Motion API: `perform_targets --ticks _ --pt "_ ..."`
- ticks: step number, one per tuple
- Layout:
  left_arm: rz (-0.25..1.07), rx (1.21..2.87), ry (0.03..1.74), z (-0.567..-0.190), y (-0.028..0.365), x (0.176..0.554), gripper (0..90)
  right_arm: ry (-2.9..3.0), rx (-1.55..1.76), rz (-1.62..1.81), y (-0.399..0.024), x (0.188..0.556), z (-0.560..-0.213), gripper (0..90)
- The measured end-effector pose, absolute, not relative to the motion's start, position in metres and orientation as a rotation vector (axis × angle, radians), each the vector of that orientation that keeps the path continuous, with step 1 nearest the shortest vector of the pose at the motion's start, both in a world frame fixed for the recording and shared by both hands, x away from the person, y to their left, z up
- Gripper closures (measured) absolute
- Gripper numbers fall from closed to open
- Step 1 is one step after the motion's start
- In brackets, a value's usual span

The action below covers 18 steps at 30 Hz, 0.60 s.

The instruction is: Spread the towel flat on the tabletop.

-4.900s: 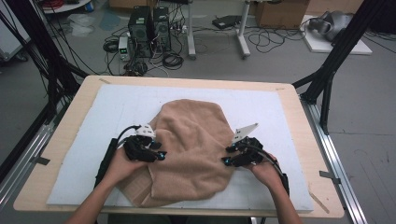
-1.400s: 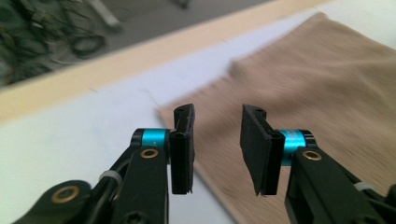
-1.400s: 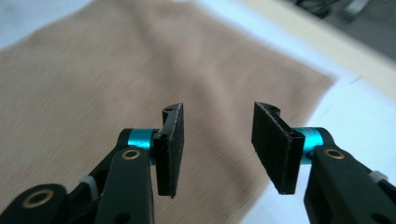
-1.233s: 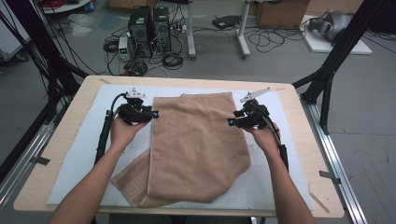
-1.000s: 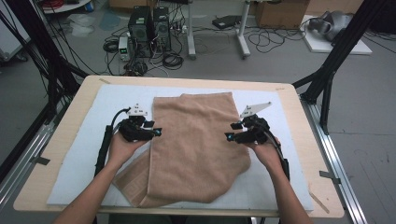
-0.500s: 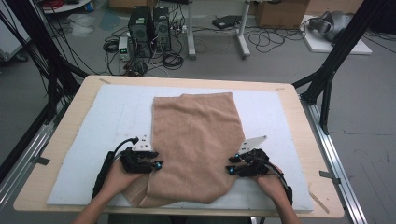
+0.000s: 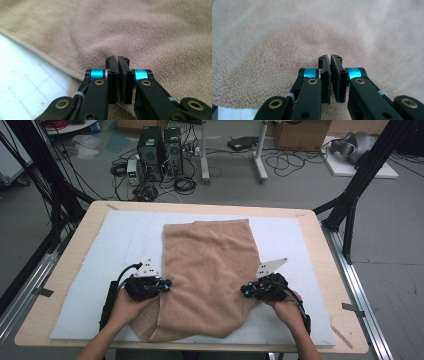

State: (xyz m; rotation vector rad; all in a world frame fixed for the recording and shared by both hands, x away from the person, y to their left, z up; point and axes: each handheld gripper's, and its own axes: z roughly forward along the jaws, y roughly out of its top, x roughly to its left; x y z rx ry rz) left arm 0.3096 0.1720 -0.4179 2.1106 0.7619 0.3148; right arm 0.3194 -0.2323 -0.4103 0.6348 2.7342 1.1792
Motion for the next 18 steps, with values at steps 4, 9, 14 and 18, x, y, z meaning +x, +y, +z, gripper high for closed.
perform_targets --ticks 4,9,14,18 --pt "0.34 2.047 0.808 -0.407 0.179 0.321 86.7 2.682 0.634 1.215 -0.231 0.328 -0.392 86.6" --pt "0.376 2.0 0.89 -0.404 0.184 0.345 86.6 2.632 0.677 1.233 -0.225 0.352 -0.382 86.6" --pt "0.399 1.923 1.021 -0.41 0.185 0.381 86.6 2.624 0.785 1.193 -0.215 0.389 -0.392 86.6" --pt "0.445 1.926 1.085 -0.42 0.179 0.404 86.6 2.621 0.859 1.138 -0.209 0.412 -0.411 86.6"
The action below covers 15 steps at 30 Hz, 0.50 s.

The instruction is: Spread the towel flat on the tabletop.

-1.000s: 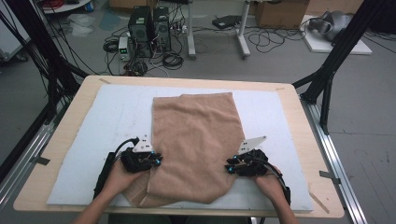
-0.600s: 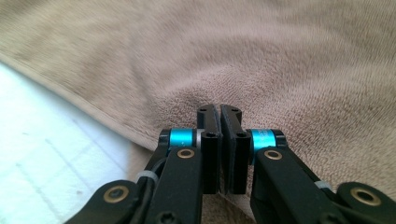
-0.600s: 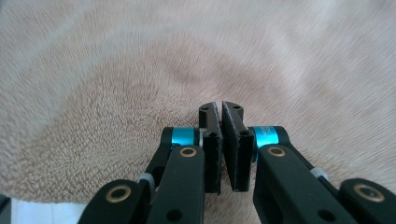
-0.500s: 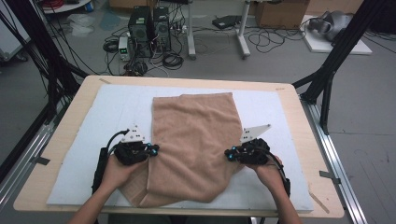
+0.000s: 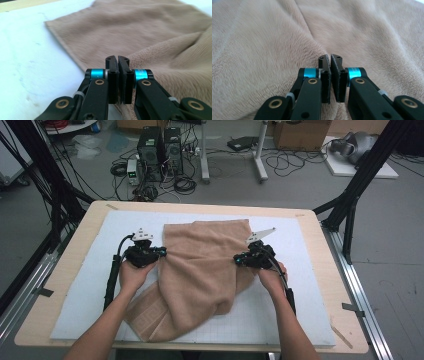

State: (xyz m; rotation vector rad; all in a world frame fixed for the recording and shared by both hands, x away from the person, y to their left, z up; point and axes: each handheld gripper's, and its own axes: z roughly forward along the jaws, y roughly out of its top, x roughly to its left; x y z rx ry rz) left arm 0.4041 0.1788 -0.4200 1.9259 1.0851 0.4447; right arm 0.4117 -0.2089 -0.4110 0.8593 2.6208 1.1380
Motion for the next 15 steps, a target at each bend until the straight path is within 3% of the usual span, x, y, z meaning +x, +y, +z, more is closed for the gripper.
perform_targets --ticks 5,10,15 --pt "0.43 1.969 1.101 -0.432 0.174 0.409 83.3 2.621 0.951 1.17 -0.212 0.421 -0.425 85.2" --pt "0.448 1.986 1.013 -0.41 0.18 0.392 66.6 2.575 0.919 1.182 -0.217 0.407 -0.407 70.6" --pt "0.439 1.987 0.932 -0.397 0.184 0.365 60.8 2.546 0.838 1.204 -0.224 0.381 -0.389 64.5"
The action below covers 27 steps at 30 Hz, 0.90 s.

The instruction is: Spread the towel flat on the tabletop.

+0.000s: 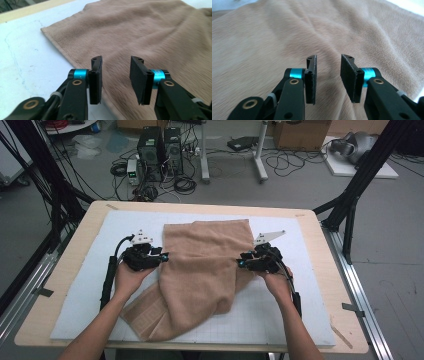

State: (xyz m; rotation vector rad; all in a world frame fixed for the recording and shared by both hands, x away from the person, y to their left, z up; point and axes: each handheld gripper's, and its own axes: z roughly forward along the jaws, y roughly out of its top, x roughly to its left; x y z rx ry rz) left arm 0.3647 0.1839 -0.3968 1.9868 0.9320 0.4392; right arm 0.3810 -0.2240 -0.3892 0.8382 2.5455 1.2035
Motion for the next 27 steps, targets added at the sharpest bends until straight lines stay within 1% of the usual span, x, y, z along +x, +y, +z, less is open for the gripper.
perform_targets --ticks 3,5,10,13,15,17,18,19,22,23,25,26,27 --pt "0.409 2.013 0.891 -0.397 0.183 0.348 57.6 2.54 0.786 1.225 -0.227 0.361 -0.385 63.6" --pt "0.386 2.018 0.854 -0.4 0.181 0.335 57.2 2.549 0.754 1.221 -0.227 0.348 -0.386 63.7" --pt "0.353 2.094 0.78 -0.41 0.171 0.309 55.6 2.611 0.679 1.196 -0.223 0.32 -0.399 65.7" --pt "0.287 2.133 0.744 -0.422 0.165 0.299 55.2 2.628 0.658 1.158 -0.218 0.313 -0.408 65.1" --pt "0.296 2.203 0.728 -0.429 0.158 0.297 53.8 2.642 0.655 1.112 -0.214 0.315 -0.414 63.0" --pt "0.271 2.222 0.724 -0.437 0.154 0.298 53.3 2.655 0.666 1.102 -0.21 0.321 -0.42 59.2" --pt "0.278 2.222 0.726 -0.439 0.152 0.298 53.8 2.665 0.677 1.097 -0.208 0.324 -0.423 58.9" --pt "0.295 2.217 0.723 -0.439 0.151 0.298 54.7 2.678 0.676 1.088 -0.204 0.327 -0.426 58.9" --pt "0.325 2.225 0.707 -0.439 0.148 0.297 64.8 2.707 0.685 1.085 -0.196 0.332 -0.434 62.5" --pt "0.337 2.223 0.709 -0.44 0.148 0.297 67.9 2.712 0.697 1.095 -0.194 0.333 -0.435 65.2" --pt "0.328 2.222 0.705 -0.439 0.147 0.298 78.4 2.723 0.692 1.112 -0.193 0.335 -0.436 73.6" --pt "0.333 2.224 0.701 -0.439 0.147 0.298 82.2 2.727 0.688 1.118 -0.193 0.334 -0.436 78.6" --pt "0.331 2.223 0.701 -0.439 0.147 0.298 83.8 2.732 0.68 1.119 -0.193 0.334 -0.436 81.2"
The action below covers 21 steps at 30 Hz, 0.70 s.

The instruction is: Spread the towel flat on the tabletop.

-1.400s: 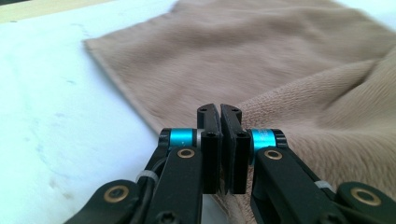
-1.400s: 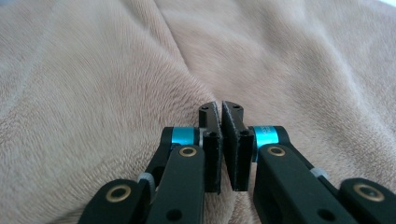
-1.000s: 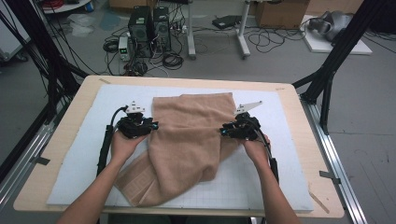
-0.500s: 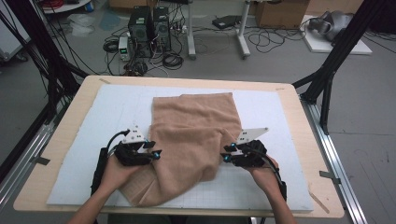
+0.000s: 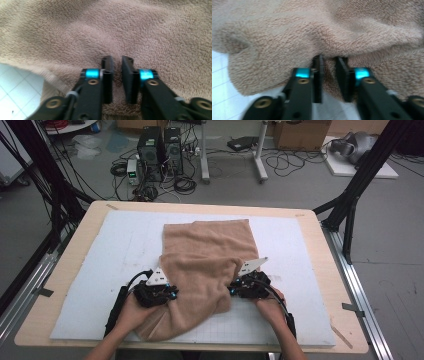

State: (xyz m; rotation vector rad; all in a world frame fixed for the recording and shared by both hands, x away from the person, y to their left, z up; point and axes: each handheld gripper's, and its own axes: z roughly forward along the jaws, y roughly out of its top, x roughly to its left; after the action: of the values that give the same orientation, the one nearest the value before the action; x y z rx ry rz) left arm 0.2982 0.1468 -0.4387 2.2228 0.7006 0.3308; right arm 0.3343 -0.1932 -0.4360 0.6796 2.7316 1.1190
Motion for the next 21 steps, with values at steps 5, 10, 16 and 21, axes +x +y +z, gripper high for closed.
perform_targets --ticks 5,10,16,21 --pt "0.313 2.177 0.719 -0.433 0.152 0.296 86.3 2.733 0.698 1.152 -0.202 0.331 -0.429 83.0" --pt "0.318 2.094 0.749 -0.42 0.166 0.295 86.5 2.705 0.702 1.185 -0.224 0.323 -0.415 83.1" --pt "0.304 2.012 0.772 -0.405 0.179 0.292 86.6 2.655 0.717 1.195 -0.25 0.314 -0.395 83.5" --pt "0.326 1.98 0.76 -0.392 0.182 0.294 86.6 2.618 0.716 1.201 -0.261 0.313 -0.38 84.0"
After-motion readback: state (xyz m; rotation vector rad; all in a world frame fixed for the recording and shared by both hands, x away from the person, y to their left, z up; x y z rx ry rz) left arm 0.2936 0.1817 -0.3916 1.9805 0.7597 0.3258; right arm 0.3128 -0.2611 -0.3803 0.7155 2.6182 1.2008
